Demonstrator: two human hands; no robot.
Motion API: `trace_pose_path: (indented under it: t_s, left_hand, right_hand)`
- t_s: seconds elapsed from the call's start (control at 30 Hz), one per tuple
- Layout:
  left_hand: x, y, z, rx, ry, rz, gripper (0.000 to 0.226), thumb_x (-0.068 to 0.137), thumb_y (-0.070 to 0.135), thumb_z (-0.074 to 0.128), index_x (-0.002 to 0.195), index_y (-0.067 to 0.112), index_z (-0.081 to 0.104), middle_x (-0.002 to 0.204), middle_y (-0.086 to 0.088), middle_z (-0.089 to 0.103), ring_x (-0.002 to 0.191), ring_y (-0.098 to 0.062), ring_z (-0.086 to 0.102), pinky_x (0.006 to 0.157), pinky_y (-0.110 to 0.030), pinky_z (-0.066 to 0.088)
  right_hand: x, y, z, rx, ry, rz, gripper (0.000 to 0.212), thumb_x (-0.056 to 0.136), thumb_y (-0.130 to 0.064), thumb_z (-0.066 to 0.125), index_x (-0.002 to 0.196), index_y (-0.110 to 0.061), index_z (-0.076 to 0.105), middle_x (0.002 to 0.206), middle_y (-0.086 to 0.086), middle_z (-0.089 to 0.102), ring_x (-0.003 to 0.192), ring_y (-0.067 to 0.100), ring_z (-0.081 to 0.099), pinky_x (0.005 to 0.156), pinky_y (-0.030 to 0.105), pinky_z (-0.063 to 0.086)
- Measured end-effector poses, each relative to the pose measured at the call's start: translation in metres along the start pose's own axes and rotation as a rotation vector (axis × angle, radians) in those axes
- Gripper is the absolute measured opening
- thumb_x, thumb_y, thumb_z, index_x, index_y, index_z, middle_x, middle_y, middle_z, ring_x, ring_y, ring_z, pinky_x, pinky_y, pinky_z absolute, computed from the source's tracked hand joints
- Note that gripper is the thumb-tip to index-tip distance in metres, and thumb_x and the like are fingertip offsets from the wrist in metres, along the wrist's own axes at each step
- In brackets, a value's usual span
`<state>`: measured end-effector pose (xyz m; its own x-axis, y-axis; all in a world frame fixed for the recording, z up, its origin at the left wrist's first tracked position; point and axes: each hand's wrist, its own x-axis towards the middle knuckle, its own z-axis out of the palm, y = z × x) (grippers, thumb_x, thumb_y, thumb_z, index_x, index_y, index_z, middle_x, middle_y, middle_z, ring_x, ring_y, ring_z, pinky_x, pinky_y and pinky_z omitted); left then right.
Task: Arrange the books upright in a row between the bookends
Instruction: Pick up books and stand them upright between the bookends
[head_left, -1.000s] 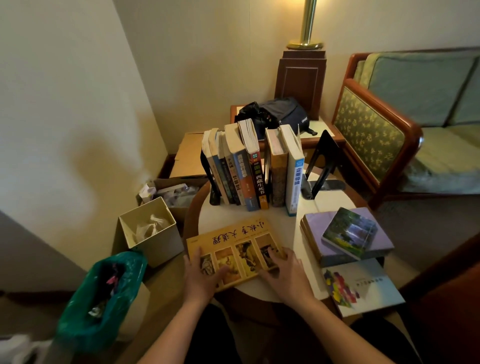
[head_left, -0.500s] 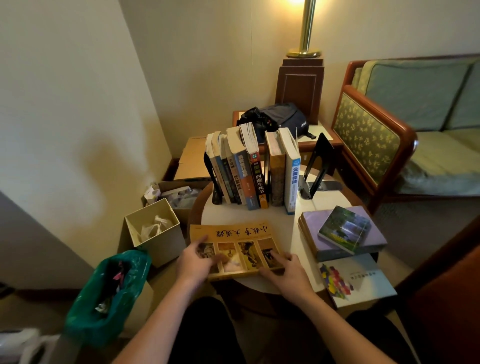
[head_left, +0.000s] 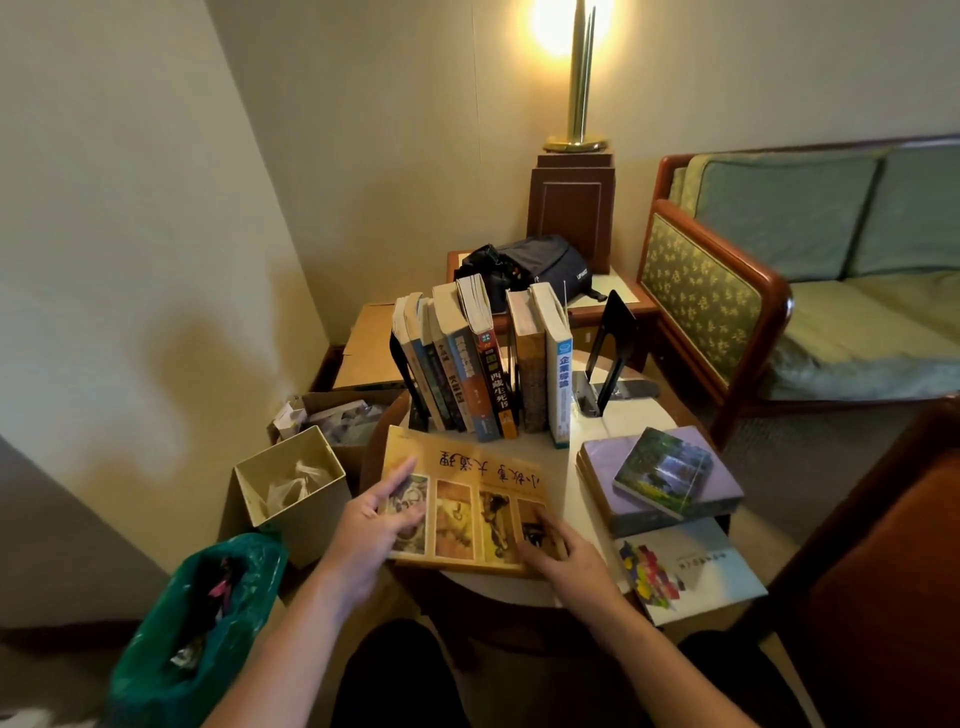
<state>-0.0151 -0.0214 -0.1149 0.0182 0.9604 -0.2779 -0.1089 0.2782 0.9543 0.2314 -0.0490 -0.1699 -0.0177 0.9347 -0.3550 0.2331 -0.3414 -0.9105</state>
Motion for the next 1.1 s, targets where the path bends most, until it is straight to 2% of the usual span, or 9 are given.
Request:
trace_pose_path:
  t_s: [0.07,0.2,0.33,0.4,0.53,0.77,0.9,1.0,1.1]
  left_hand:
    - [0.000,0.001,-0.001,-0.057,-0.015,-0.040,0.058,0.089,-0.005,0.063,0.131,0.034,0.063,0.121,-0.008,0.069,0.093,-0.032,0.074,0.068,-0.036,0.061]
    - [-0.002,0.001,-0.003,-0.183,-0.099,-0.136,0.057,0.088,-0.005,0.062,0.130,0.033,0.065,0.120,-0.016,0.071,0.096,-0.039,0.072,0.065,-0.040,0.061]
    - [-0.007,-0.002,0.001,-0.267,-0.195,-0.198,0.056,0.089,-0.004,0.060,0.131,0.031,0.064,0.123,-0.018,0.069,0.102,-0.043,0.069,0.065,-0.042,0.061]
    - [-0.007,-0.005,0.005,-0.262,-0.208,-0.196,0.055,0.088,-0.003,0.062,0.130,0.032,0.065,0.125,-0.018,0.068,0.105,-0.043,0.069,0.071,-0.045,0.061]
    - [-0.008,-0.011,0.016,-0.113,-0.173,-0.141,0.056,0.080,0.007,0.074,0.125,0.039,0.067,0.133,-0.015,0.059,0.106,-0.039,0.069,0.095,-0.051,0.053]
    - [-0.014,-0.026,0.040,0.145,-0.143,-0.054,0.059,0.084,0.013,0.075,0.132,0.043,0.055,0.127,0.002,0.049,0.099,-0.020,0.068,0.071,-0.022,0.057]
    - [-0.016,-0.033,0.051,0.265,-0.188,-0.085,0.064,0.087,0.020,0.074,0.139,0.043,0.045,0.125,0.007,0.049,0.098,-0.007,0.061,0.068,-0.016,0.052]
    - [-0.014,-0.037,0.061,0.364,-0.223,-0.095,0.073,0.087,0.027,0.074,0.149,0.036,0.037,0.142,0.001,0.045,0.109,-0.007,0.056,0.086,-0.025,0.052]
    - [-0.009,-0.038,0.071,0.443,-0.247,-0.113,0.077,0.086,0.031,0.075,0.151,0.037,0.034,0.155,-0.002,0.035,0.135,-0.020,0.042,0.112,-0.045,0.040]
  right_hand:
    - [-0.005,-0.008,-0.007,0.138,-0.008,0.052,0.063,0.091,-0.037,0.071,0.146,-0.043,0.042,0.141,-0.005,0.048,0.122,0.016,0.052,0.098,0.036,0.048]
    - [-0.010,-0.015,-0.026,0.562,-0.089,0.137,0.060,0.090,-0.008,0.070,0.133,-0.047,0.057,0.128,0.010,0.059,0.099,0.037,0.072,0.077,0.051,0.061]
    - [-0.013,-0.025,-0.043,0.659,-0.100,0.093,0.062,0.086,0.003,0.069,0.131,-0.039,0.063,0.130,0.011,0.055,0.097,0.043,0.072,0.065,0.043,0.064]
    - [-0.016,-0.031,-0.049,0.628,-0.070,0.061,0.062,0.086,0.005,0.069,0.130,-0.037,0.063,0.127,0.013,0.055,0.095,0.043,0.072,0.064,0.040,0.064]
    - [-0.023,-0.045,-0.062,0.560,-0.014,0.007,0.066,0.085,0.006,0.069,0.132,-0.039,0.061,0.124,0.015,0.058,0.091,0.041,0.074,0.067,0.045,0.064]
    - [-0.033,-0.062,-0.074,0.258,0.053,-0.111,0.070,0.090,0.000,0.067,0.140,-0.046,0.048,0.118,0.000,0.063,0.090,0.026,0.076,0.078,0.048,0.062]
    - [-0.036,-0.070,-0.081,0.126,0.063,-0.172,0.073,0.092,0.000,0.064,0.148,-0.041,0.041,0.116,-0.002,0.068,0.089,0.018,0.076,0.072,0.033,0.063]
    - [-0.036,-0.085,-0.084,-0.200,0.109,-0.271,0.074,0.094,-0.007,0.066,0.153,-0.039,0.035,0.120,-0.010,0.066,0.092,0.004,0.071,0.069,0.017,0.057]
    - [-0.031,-0.103,-0.087,-0.449,0.111,-0.343,0.074,0.095,-0.010,0.065,0.154,-0.040,0.032,0.138,0.000,0.061,0.111,0.010,0.064,0.069,0.008,0.053]
